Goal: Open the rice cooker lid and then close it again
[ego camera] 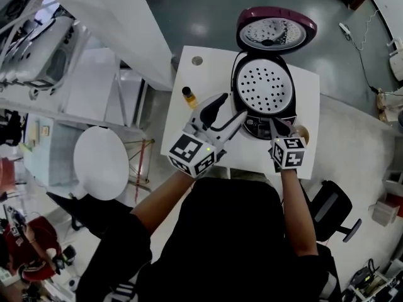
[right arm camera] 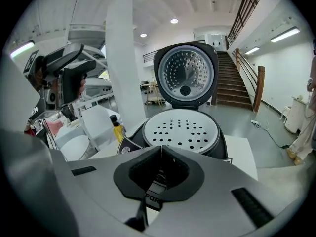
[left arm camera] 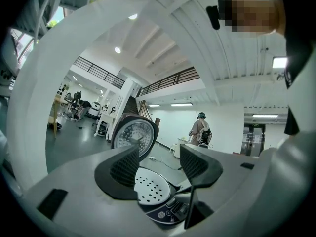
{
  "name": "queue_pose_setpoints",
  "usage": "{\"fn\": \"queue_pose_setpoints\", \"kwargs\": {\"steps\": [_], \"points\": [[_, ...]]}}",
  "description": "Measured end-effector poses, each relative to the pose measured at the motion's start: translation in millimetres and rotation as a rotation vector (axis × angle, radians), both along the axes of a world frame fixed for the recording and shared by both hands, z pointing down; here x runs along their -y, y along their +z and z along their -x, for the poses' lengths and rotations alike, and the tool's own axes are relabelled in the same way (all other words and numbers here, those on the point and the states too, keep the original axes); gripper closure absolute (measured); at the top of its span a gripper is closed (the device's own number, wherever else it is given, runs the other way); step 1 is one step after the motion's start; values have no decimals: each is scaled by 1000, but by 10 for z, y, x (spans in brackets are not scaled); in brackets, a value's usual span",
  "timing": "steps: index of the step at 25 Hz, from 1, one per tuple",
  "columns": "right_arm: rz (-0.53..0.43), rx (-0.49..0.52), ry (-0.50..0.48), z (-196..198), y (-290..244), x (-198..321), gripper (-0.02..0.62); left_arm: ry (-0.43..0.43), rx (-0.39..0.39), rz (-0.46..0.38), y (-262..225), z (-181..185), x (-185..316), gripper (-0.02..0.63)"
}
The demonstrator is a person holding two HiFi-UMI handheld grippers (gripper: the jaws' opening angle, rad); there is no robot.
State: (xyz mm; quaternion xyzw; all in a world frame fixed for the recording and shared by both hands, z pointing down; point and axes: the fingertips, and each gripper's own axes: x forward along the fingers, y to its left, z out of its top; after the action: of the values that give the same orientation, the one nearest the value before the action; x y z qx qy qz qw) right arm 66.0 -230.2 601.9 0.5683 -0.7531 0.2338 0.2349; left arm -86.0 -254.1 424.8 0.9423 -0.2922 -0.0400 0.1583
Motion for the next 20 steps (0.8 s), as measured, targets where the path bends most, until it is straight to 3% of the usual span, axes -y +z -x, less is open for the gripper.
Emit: {"fn": "queue_pose_setpoints", "kwargs": {"steps": [11, 20], "points": [[-87, 37, -20, -84, -329, 144, 595, -38, 1, -80, -470, -160, 646, 371], [-66, 88, -33, 1, -352, 121, 595, -54, 0, -132, -804, -251, 1239, 371]]}}
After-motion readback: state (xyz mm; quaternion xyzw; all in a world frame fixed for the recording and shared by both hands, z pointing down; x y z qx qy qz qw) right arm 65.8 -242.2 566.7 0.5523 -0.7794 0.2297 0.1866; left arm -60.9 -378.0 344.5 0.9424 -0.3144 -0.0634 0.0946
